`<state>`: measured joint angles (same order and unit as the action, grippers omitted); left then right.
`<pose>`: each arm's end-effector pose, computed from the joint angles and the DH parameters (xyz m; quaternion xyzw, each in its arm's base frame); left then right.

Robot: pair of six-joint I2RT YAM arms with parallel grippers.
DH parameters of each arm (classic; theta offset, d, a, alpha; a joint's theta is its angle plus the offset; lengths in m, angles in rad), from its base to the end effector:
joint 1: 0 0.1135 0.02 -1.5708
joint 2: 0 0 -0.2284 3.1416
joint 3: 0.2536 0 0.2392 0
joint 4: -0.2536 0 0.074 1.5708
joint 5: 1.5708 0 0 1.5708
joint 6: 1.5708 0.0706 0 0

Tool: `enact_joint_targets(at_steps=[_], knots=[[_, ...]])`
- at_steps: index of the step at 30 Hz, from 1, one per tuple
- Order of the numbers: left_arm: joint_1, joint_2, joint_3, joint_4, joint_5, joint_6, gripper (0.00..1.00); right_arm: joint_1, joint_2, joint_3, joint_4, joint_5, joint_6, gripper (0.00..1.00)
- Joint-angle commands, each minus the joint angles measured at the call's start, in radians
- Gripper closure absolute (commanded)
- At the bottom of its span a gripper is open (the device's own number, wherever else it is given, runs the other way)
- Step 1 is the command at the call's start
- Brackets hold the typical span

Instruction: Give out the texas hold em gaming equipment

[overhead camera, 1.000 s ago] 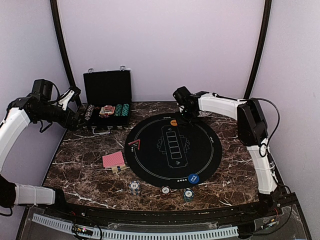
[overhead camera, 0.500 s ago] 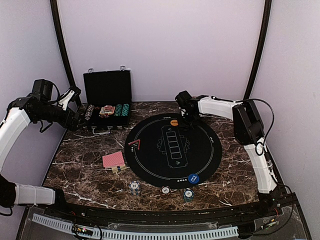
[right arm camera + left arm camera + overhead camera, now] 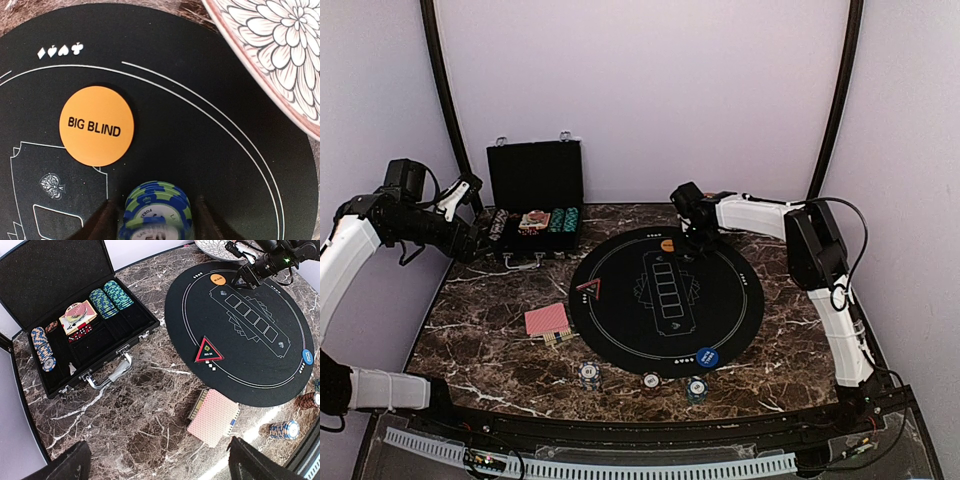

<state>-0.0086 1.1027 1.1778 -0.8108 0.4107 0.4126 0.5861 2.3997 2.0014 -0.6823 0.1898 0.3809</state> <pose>0.2459 -0.0303 0.3014 0.2679 0.8578 -0.1030 0.4263 0.4177 0.2613 0.1069 -0.0760 0.9630 0.0309 0.2566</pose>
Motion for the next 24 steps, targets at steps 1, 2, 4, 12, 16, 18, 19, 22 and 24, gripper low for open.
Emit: enact_joint_targets(at_steps=[1, 2, 4, 12, 16, 18, 19, 22, 24], knots=[[0.006, -0.019, 0.021, -0.022, 0.010, 0.013, 0.01, -0.003, -0.035, -0.018, 0.025, -0.014, 0.004, 0.43], [0.006, -0.020, 0.019, -0.020, 0.007, 0.010, 0.01, -0.004, -0.042, -0.024, 0.028, -0.016, 0.003, 0.42], [0.006, -0.021, 0.018, -0.019, 0.003, 0.008, 0.01, -0.001, -0.059, -0.036, 0.034, -0.026, 0.001, 0.40], [0.006, -0.024, 0.017, -0.015, -0.016, 0.005, 0.01, 0.037, -0.141, -0.064, 0.029, -0.039, -0.023, 0.34], [0.006, -0.027, 0.018, -0.020, -0.025, 0.006, 0.01, 0.059, -0.229, -0.105, 0.028, -0.039, -0.029, 0.28], [0.006, -0.031, 0.018, -0.022, -0.032, 0.007, 0.01, 0.072, -0.282, -0.150, 0.034, -0.037, -0.028, 0.24], [0.006, -0.032, 0.017, -0.023, -0.033, 0.009, 0.01, 0.078, -0.311, -0.172, 0.035, -0.037, -0.028, 0.24], [0.006, -0.033, 0.016, -0.024, -0.032, 0.008, 0.01, 0.103, -0.393, -0.235, 0.026, -0.027, -0.022, 0.23], [0.006, -0.033, 0.016, -0.026, -0.028, 0.006, 0.01, 0.127, -0.448, -0.285, 0.011, -0.018, -0.012, 0.23]])
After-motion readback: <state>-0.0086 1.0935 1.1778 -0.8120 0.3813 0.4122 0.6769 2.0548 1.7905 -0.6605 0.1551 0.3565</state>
